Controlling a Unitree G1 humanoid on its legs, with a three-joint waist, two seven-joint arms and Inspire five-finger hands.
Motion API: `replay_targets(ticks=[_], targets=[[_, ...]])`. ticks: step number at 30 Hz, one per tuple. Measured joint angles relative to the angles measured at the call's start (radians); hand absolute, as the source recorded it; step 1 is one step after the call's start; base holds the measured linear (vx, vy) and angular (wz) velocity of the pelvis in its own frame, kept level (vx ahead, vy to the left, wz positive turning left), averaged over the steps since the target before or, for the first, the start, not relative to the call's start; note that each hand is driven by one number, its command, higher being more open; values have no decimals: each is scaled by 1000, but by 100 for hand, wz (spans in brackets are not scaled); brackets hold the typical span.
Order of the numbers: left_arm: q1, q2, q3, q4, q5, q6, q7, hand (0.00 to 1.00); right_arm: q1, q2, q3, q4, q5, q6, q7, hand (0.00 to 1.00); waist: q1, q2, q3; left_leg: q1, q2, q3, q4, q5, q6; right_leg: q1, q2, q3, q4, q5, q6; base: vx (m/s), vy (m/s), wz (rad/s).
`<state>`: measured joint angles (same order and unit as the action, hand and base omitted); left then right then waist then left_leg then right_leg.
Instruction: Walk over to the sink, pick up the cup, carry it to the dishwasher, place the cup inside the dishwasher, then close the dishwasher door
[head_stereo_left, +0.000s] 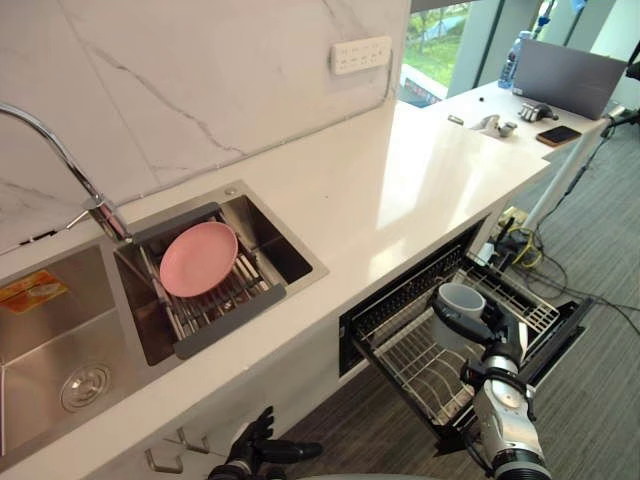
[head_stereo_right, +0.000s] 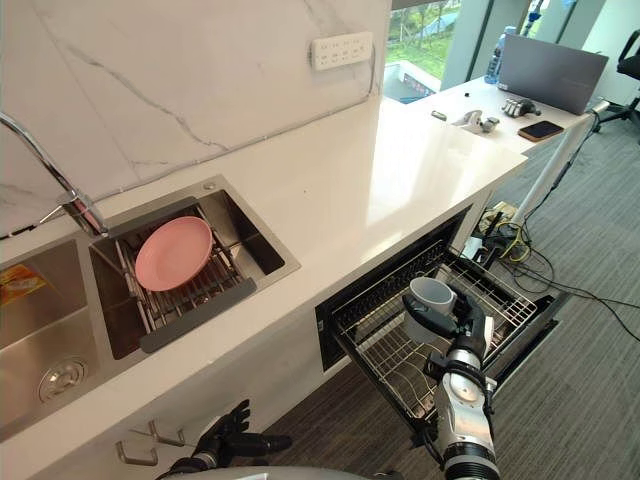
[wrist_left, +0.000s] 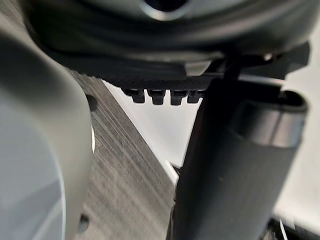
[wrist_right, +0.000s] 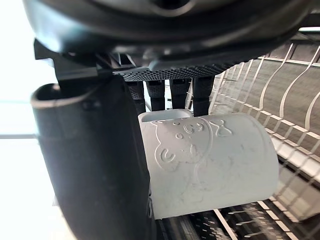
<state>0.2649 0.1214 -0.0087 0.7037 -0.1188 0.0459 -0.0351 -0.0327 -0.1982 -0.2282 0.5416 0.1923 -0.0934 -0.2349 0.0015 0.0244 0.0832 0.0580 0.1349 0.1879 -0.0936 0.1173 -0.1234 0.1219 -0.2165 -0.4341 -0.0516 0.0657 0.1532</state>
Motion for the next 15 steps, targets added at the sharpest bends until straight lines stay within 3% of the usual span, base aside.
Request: replay_targets(ticks=[8,15], targets=[[11,-12,137,106,-60,75,38,100,-43,-58,0,161,-70,45,46,0,17,5,22,-31,-14,-95,0,17,4,37,-6,-99,6,-21,6,-9,-19,35],[-11,-14,150,116,-139,121,32,100,-88,-102,-1,315,-140,62,124,0,34,37,55,-82,-25,-199,5,49,8,42,-16,-207,70,-63,7,-46,-19,47]])
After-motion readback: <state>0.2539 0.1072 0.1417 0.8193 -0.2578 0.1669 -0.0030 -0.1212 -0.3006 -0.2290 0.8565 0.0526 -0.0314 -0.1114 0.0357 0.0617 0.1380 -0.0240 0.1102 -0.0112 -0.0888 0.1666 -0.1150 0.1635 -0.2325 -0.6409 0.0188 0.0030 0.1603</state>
